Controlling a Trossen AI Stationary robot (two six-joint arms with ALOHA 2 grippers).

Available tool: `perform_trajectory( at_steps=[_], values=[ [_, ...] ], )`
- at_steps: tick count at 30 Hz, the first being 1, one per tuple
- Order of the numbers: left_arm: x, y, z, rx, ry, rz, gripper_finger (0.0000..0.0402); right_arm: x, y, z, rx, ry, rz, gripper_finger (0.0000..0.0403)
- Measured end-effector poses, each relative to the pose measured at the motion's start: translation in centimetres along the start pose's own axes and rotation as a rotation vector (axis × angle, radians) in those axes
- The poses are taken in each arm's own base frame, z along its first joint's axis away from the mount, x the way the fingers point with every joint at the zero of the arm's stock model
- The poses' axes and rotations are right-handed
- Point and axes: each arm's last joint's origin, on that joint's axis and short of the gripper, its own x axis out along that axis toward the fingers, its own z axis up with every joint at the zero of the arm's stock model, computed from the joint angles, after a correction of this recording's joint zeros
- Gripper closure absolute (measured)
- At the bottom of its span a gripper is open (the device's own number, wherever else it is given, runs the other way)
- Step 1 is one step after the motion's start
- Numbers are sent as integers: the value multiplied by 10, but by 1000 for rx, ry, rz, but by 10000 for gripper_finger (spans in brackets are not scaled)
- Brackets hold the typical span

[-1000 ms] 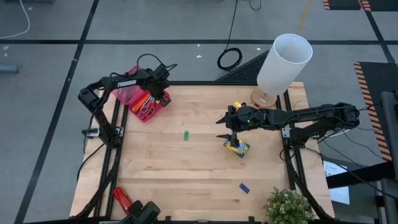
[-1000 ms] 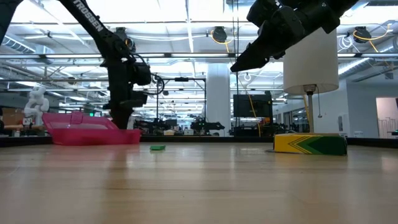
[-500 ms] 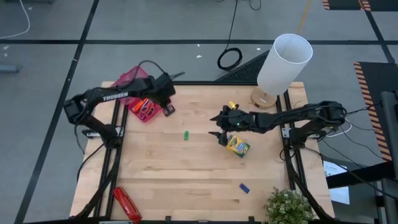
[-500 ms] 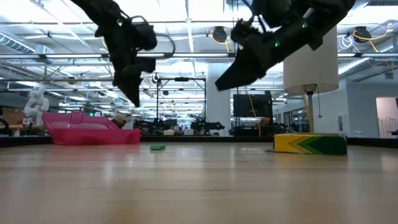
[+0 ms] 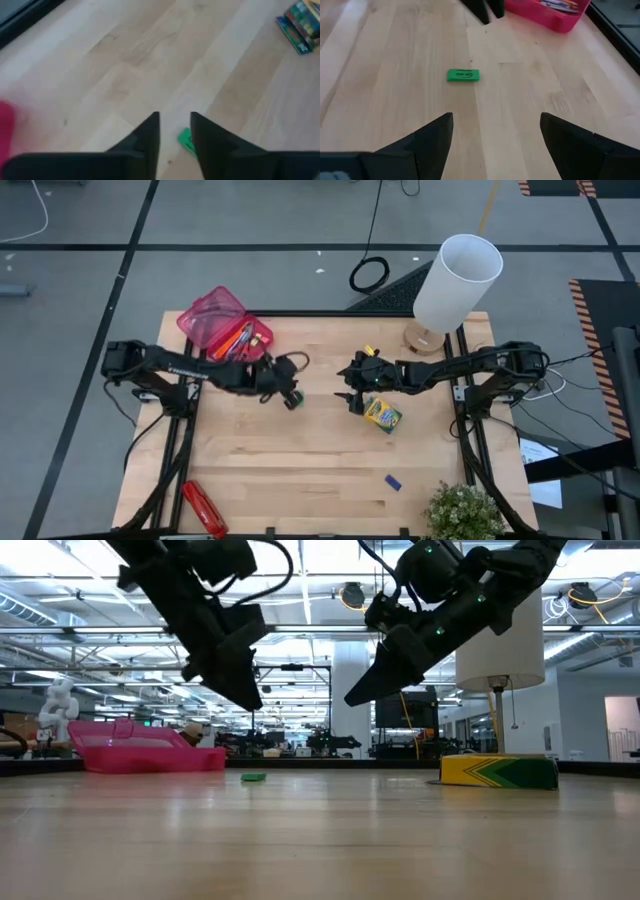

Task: Pack school essentials
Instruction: Put the green eraser into the pink supply box

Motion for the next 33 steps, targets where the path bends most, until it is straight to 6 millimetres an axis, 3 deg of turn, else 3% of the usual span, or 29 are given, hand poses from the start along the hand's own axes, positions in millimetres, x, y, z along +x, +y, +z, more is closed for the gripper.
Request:
perform_trajectory(
  at_steps=[4,9,20,33],
  values=[
    [-3,-24,-14,-87,-26,25,240,0,0,0,-3,-4,-1,112],
    [11,-41,-32,-166,-5,85,205,0,0,1,-27,-5,-1,112],
    [50,-66,-37,-254,62,191,215,0,0,0,-27,-1,-2,112],
    [54,-79,-30,-253,192,281,215,0,0,0,-85,-1,-1,113]
  ],
)
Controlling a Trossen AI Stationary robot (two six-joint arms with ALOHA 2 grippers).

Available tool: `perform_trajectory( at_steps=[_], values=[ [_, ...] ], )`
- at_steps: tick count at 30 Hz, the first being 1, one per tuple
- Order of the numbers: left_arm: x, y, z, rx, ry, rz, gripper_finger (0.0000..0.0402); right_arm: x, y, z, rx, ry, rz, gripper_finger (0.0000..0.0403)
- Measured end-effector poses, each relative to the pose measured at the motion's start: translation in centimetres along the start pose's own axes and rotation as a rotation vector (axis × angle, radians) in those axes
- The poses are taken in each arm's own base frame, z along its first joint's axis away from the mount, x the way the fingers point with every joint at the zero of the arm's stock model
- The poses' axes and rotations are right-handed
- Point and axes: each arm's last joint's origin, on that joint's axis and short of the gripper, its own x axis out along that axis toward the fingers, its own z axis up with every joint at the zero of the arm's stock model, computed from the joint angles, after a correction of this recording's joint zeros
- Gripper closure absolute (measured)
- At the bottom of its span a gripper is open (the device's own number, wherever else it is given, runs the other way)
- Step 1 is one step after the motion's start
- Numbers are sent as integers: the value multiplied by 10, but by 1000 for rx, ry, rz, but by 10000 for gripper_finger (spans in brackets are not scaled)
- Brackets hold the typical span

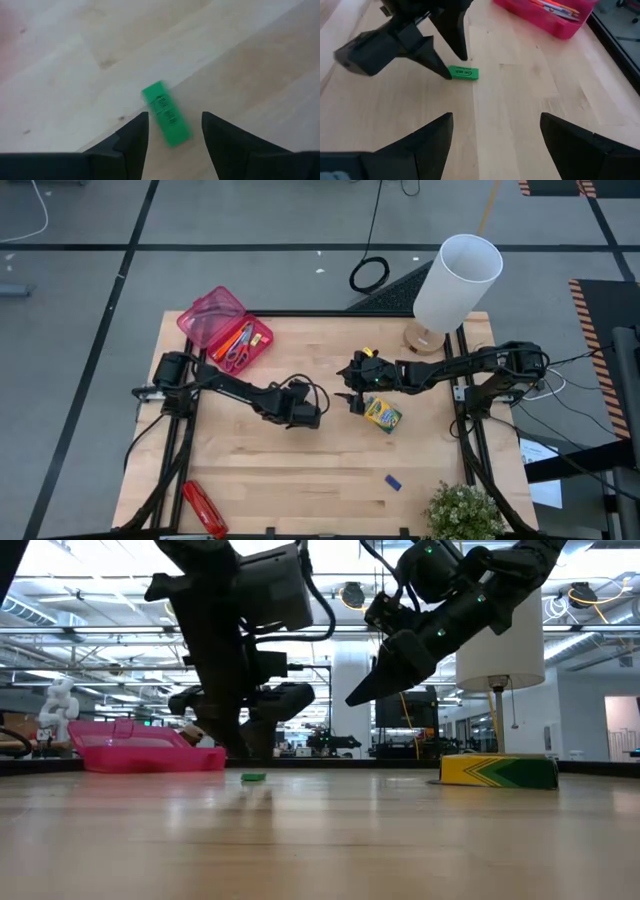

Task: Pack school essentials
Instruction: Put the green eraser into the pink supply box

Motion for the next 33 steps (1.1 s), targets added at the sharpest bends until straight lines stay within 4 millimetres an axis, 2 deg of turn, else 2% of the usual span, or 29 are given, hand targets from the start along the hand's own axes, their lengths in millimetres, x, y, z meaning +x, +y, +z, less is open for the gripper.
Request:
perform_trajectory(
  at_steps=[3,19,28,33],
  values=[
    [0,4,-2,-6,16,40,215,0,0,0,-12,-3,0,113],
    [5,5,-1,-28,14,25,216,0,0,0,-12,-1,0,113],
    [23,1,-9,3,17,62,216,0,0,0,-12,0,0,113],
    [23,0,-11,42,4,68,250,0,0,0,-12,0,1,113]
  ],
)
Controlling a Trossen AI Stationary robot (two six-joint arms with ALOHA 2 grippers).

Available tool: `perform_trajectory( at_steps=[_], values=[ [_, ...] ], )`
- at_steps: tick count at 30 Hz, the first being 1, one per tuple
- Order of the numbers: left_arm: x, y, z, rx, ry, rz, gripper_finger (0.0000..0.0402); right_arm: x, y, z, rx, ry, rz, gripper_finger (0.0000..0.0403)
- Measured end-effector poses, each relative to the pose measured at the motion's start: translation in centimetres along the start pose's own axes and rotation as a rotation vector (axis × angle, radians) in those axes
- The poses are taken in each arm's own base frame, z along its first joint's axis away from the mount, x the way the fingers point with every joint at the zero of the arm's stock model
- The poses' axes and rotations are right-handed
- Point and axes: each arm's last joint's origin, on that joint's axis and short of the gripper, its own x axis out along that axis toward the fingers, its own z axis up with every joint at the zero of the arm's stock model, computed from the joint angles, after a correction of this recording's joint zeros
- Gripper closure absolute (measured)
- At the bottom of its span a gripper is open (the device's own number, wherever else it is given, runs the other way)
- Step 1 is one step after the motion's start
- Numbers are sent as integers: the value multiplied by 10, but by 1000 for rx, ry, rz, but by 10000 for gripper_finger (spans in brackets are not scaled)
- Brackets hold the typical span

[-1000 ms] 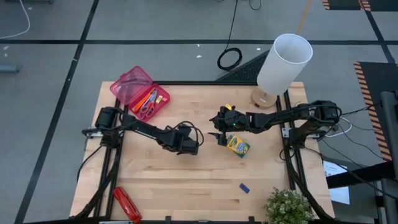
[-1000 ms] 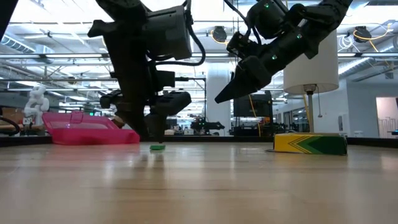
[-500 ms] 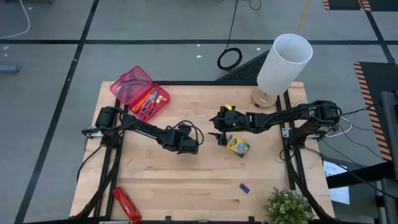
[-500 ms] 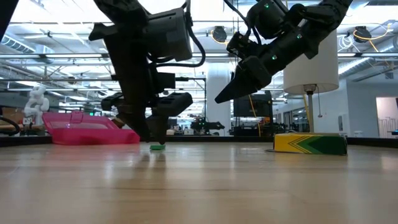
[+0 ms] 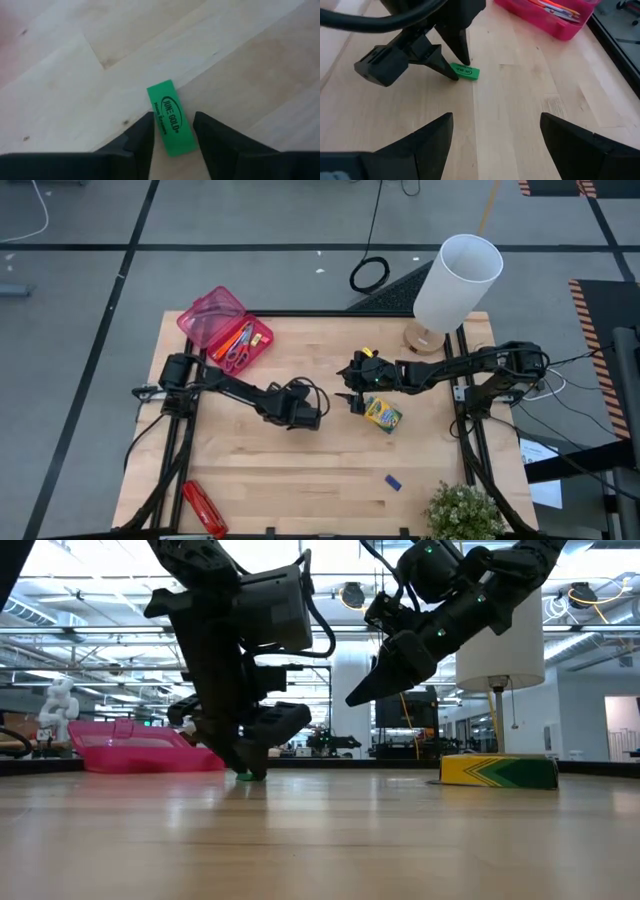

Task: Pack school essentials
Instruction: Put the green eraser into the pink supply box

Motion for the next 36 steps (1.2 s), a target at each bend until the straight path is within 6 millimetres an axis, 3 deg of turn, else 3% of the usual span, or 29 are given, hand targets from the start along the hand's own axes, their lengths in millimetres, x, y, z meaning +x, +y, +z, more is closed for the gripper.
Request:
perform_trajectory(
  at_steps=[5,9,23,36],
  values=[
    [0,0,0,24,-2,1,310,0,0,0,-5,0,-1,112],
    [0,0,0,50,-1,2,333,0,0,0,-4,0,-1,112],
    [-9,3,8,137,-15,-11,325,0,0,0,-16,1,-3,112],
    [-57,36,42,170,-51,-69,326,0,0,-2,-20,19,0,112]
  ],
)
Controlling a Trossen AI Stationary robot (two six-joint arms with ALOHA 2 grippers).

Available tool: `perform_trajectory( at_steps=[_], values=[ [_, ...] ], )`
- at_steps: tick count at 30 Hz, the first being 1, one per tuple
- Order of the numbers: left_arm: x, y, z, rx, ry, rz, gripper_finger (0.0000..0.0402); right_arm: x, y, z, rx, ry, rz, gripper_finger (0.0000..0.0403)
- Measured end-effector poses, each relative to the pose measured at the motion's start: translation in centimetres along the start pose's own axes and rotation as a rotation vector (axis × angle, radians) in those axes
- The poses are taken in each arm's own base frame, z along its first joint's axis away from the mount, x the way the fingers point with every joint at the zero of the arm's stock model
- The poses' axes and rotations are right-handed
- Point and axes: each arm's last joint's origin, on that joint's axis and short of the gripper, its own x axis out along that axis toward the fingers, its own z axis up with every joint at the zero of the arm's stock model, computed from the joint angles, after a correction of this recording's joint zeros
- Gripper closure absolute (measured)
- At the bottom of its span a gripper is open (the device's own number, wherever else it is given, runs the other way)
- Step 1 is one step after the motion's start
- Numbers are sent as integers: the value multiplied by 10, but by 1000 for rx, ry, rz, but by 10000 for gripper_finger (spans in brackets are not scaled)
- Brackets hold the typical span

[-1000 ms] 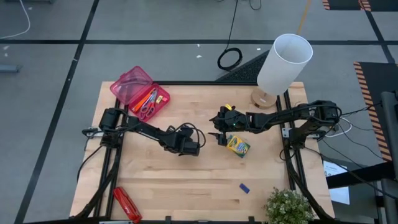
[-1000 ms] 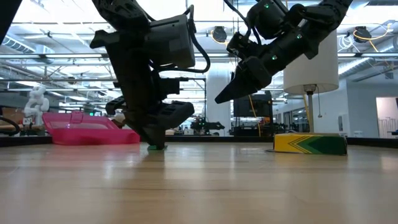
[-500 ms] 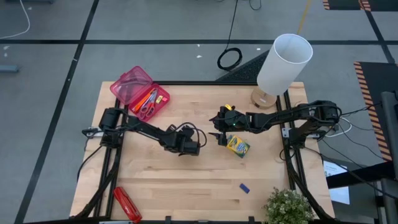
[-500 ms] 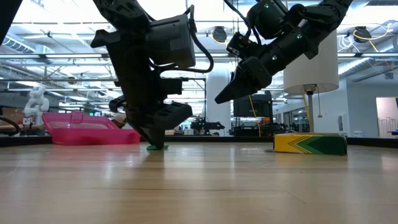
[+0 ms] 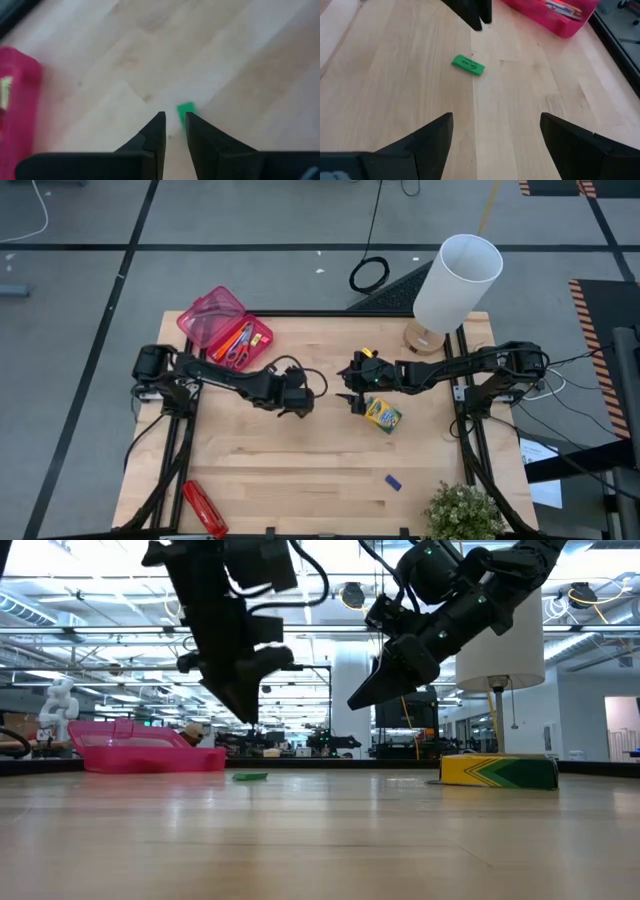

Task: Pack school essentials
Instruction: Put the green eraser into the pink supply box

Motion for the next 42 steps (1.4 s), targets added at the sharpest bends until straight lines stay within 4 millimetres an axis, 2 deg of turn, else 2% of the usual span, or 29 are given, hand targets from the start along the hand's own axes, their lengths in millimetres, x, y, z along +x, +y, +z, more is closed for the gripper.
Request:
perform_trajectory(
  at_steps=[6,9,14,19,27,35,42],
  values=[
    [-8,-4,-2,-104,67,-99,308,0,0,-2,-2,18,3,113],
    [-3,-12,-6,-139,90,-132,273,0,0,-3,-3,28,4,112],
    [5,-15,-11,-167,120,-110,201,0,1,-4,-11,40,7,113],
    [10,-14,-9,-193,123,-100,164,0,1,-5,-15,50,8,112],
    [29,-9,-8,-207,160,-46,167,0,1,-6,-16,59,10,113],
    [39,-5,-9,-205,203,-17,176,0,1,-6,-20,63,11,113],
    [48,-10,-7,-193,195,-50,176,0,1,-6,-21,64,11,112]
  ],
)
